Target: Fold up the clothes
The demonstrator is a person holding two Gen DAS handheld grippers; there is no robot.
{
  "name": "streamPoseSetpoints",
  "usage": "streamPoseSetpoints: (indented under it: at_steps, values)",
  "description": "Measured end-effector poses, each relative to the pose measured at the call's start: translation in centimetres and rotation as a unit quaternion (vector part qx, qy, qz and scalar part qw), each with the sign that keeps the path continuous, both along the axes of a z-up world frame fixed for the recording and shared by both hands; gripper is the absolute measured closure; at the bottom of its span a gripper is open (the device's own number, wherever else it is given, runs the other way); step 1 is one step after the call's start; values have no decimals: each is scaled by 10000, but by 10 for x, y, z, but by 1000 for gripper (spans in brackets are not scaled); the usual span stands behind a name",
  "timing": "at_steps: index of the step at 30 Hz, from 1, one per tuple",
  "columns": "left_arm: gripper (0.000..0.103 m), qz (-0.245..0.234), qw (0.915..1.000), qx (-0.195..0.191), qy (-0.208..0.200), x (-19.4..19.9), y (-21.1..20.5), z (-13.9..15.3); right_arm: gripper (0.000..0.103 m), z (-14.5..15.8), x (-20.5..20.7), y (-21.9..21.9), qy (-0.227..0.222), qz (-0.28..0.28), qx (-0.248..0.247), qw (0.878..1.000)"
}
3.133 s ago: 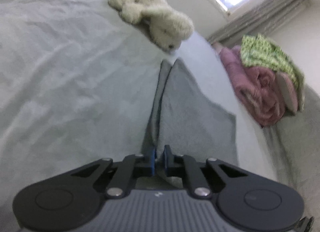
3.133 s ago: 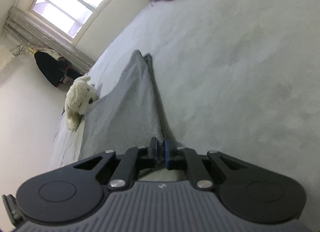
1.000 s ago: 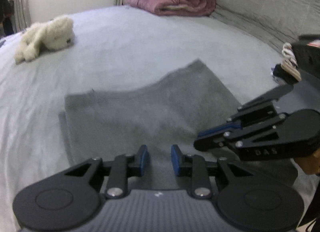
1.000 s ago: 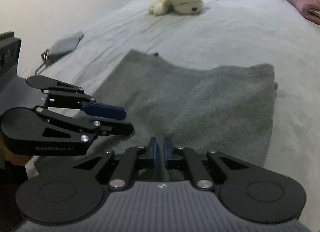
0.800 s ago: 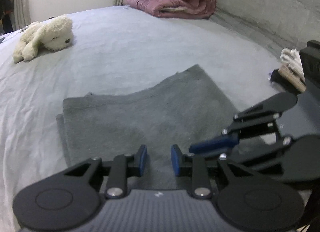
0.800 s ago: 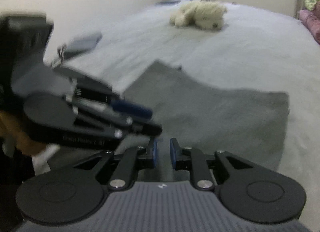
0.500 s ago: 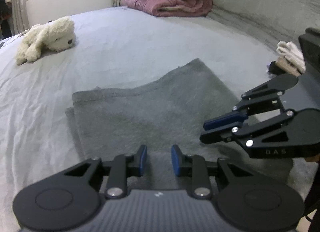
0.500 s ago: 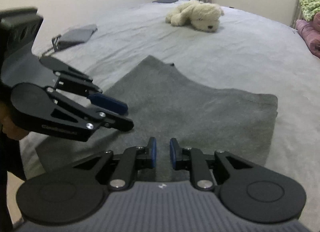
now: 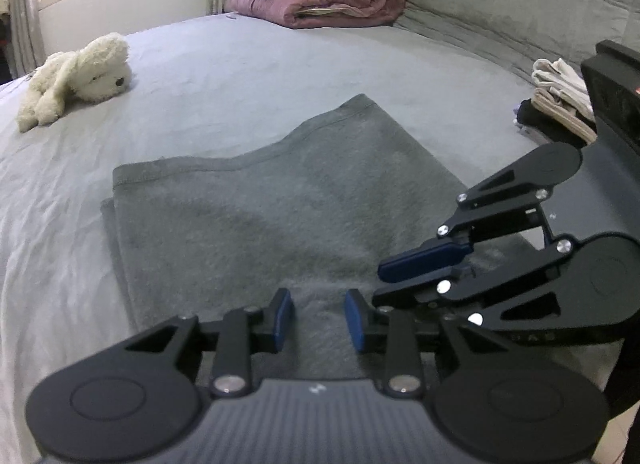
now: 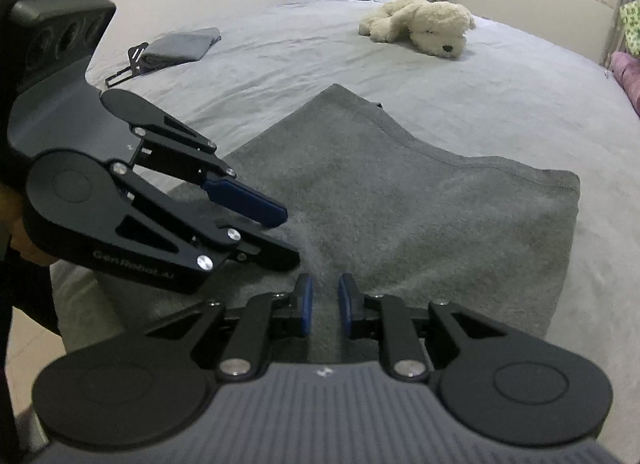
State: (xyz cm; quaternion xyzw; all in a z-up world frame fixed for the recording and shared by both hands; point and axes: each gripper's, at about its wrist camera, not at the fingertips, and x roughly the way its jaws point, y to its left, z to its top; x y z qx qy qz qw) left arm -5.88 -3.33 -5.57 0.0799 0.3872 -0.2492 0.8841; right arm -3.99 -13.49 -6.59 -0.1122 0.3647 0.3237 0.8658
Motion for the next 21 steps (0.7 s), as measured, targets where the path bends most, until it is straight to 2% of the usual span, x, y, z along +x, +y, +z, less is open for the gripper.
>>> streamPoseSetpoints:
  at_steps: [2,16,21]
  values:
    - [71,40,10000,3,0,0,0,0,86,-2,0,0,-45,-3,-20,10000]
    - [69,367,9993,-45,29,-5,9,0,86,-1,8,-37,92,-630,125,9979]
    - [69,409,9987,-293,121,-5,21,0,86,2,4,-54,121,-816,186,9964]
